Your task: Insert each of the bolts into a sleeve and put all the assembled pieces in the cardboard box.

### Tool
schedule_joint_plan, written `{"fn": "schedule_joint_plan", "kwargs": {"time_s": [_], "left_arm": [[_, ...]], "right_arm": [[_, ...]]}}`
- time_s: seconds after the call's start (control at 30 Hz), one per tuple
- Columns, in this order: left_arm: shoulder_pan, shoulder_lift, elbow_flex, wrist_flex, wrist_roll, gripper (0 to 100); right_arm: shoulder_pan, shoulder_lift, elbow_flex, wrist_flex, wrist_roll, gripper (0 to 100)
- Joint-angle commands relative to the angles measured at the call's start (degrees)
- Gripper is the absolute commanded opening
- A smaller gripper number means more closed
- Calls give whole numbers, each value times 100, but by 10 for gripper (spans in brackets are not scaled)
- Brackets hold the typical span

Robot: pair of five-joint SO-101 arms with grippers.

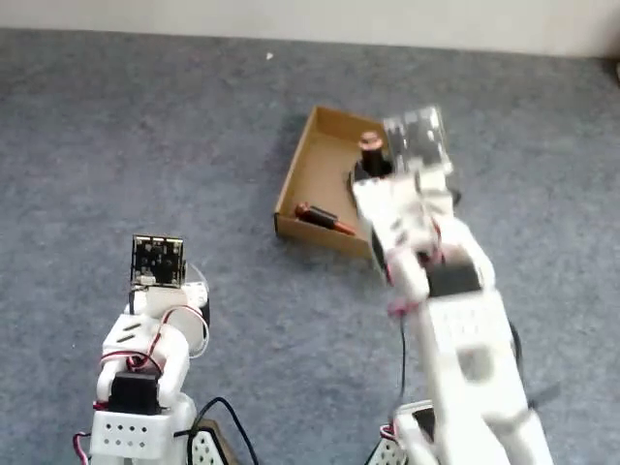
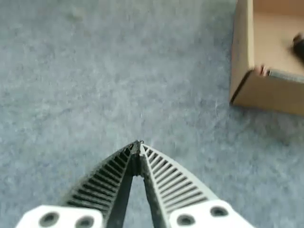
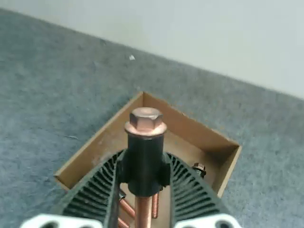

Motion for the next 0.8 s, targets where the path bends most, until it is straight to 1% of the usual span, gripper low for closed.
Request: {"fn": "schedule_joint_plan", "kwargs": {"time_s": [0.0, 0.17, 0.37, 0.57, 0.77], "left_arm": [[-40, -13, 127, 352, -79, 8], [-48, -13, 127, 387, -79, 7], [-48, -13, 127, 387, -79, 7], [-48, -13, 127, 387, -62, 7], [-48, -13, 127, 387, -62, 7]], "right_arm": [[259, 1402, -1455, 4, 53, 5], [409, 3160, -2844, 4, 44, 6], [435, 4681, -3908, 40, 9, 9], [426, 5024, -4154, 136, 9, 118], [400, 4681, -4497, 1446, 18, 120]]}}
